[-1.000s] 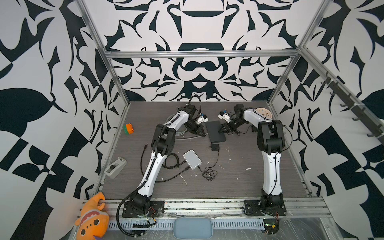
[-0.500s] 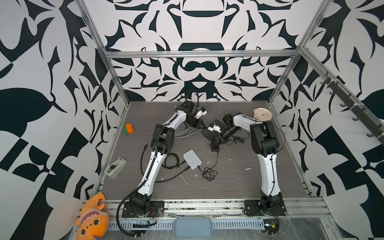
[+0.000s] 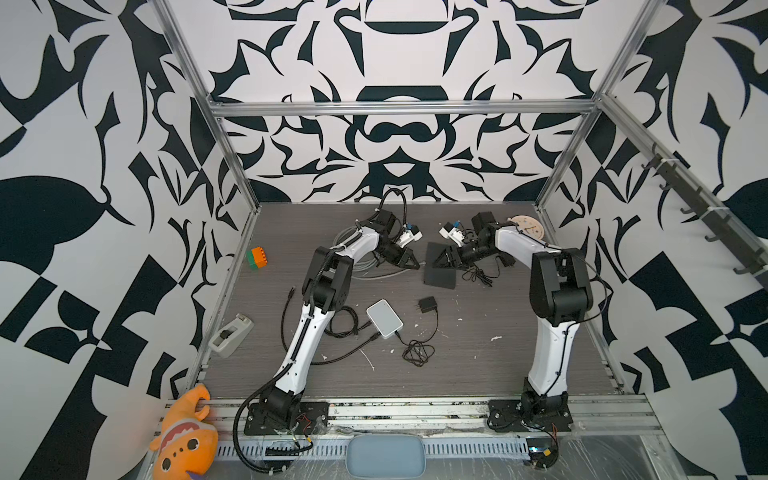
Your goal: Insert the plug into the switch port
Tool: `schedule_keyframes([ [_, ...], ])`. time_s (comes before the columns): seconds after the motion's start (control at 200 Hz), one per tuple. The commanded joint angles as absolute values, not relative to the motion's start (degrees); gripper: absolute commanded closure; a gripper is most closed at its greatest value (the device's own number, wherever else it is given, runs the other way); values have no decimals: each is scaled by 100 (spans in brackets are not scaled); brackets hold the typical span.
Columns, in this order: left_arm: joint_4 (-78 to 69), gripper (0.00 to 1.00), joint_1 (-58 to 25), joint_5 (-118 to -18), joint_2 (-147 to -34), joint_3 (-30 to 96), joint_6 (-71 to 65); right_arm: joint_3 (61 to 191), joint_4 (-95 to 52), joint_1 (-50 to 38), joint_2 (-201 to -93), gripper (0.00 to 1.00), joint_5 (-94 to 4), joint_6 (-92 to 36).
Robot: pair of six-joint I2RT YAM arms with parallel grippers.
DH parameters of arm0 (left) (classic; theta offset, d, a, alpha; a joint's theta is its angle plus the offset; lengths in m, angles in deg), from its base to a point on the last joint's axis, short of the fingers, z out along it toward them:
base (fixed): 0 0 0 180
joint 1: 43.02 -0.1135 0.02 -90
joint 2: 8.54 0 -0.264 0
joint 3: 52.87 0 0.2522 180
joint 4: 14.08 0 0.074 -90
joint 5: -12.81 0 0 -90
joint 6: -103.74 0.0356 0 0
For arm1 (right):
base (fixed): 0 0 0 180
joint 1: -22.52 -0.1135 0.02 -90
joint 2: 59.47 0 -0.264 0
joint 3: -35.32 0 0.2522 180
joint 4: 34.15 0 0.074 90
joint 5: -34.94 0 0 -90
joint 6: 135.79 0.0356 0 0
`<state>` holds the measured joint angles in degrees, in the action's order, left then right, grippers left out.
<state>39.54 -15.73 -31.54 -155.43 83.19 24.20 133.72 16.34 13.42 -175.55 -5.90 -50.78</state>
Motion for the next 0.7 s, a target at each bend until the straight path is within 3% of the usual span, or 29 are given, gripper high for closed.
schedule_keyframes([
  [0.0,3896,75,-1621,-3222,-15122,8244,2379,13160,1032,1229,-17204,42,-1198,-4275],
  [0.18,3651,62,-1601,-3430,-14888,7896,2299,13046,889,1285,-17052,42,-1806,-3979],
  [0.695,4227,61,-1359,-3851,-15668,8788,2361,12572,273,1525,-17081,41,-2662,-3658],
])
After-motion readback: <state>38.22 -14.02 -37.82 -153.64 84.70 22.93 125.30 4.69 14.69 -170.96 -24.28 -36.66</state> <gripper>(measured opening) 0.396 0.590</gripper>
